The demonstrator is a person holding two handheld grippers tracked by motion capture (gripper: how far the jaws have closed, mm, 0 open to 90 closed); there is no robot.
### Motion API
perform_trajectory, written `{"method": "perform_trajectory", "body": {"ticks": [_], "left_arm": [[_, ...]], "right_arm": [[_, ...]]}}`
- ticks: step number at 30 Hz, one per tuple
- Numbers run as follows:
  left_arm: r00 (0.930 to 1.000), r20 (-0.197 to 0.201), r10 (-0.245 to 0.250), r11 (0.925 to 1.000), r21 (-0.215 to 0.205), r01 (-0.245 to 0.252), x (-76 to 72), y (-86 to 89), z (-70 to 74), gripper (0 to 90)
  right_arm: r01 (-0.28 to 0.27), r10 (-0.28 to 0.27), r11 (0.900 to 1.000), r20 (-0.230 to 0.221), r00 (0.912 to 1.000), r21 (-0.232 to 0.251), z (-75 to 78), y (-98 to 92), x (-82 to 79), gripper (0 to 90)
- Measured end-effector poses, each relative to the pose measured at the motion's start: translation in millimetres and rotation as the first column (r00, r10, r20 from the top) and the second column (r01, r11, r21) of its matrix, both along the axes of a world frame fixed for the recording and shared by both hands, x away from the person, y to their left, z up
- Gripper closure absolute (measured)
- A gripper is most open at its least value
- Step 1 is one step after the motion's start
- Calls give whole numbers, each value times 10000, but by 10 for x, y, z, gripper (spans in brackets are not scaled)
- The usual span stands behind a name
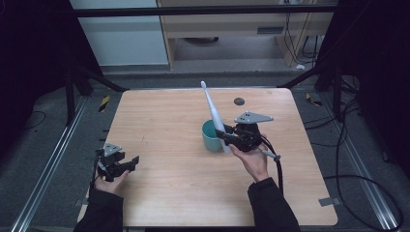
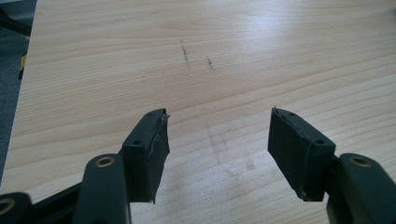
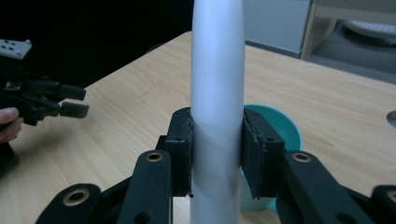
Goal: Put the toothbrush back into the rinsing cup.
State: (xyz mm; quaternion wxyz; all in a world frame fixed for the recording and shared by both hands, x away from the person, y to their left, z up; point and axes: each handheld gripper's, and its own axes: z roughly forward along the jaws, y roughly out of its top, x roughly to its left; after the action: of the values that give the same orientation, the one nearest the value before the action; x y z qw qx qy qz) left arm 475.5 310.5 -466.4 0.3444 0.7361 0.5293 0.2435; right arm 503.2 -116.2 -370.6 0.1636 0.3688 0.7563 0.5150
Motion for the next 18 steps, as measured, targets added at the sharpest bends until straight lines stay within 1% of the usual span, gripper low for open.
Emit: {"method": "perform_trajectory", "body": {"ticks": [2, 3, 7, 9, 12, 18], "left_arm": [[10000, -18, -7, 10000, 24, 7, 1, 0, -1, 375], [10000, -5, 6, 10000, 15, -6, 2, -4, -3, 375], [10000, -29, -19, 10000, 60, 20, 2, -4, -3, 376], [10000, -10, -4, 10000, 40, 4, 3, -5, -3, 376], [10000, -23, -9, 10000, 52, 9, 5, -2, -4, 376], [10000, -33, -18, 10000, 66, 19, 7, 1, -5, 377]], "right_arm": [[171, -172, 9998, 215, 9996, 53, 1, 21, 32, 663], [222, -225, 9997, 235, 9995, 98, 4, 26, 42, 663], [582, -604, 9973, 502, 9969, 447, 15, 48, 109, 663], [822, -861, 9948, 656, 9941, 599, 16, 64, 144, 663], [1182, -1242, 9897, 738, 9895, 810, -3, 95, 198, 663], [1651, -1738, 9816, 909, 9806, 963, -48, 192, 296, 663]]}}
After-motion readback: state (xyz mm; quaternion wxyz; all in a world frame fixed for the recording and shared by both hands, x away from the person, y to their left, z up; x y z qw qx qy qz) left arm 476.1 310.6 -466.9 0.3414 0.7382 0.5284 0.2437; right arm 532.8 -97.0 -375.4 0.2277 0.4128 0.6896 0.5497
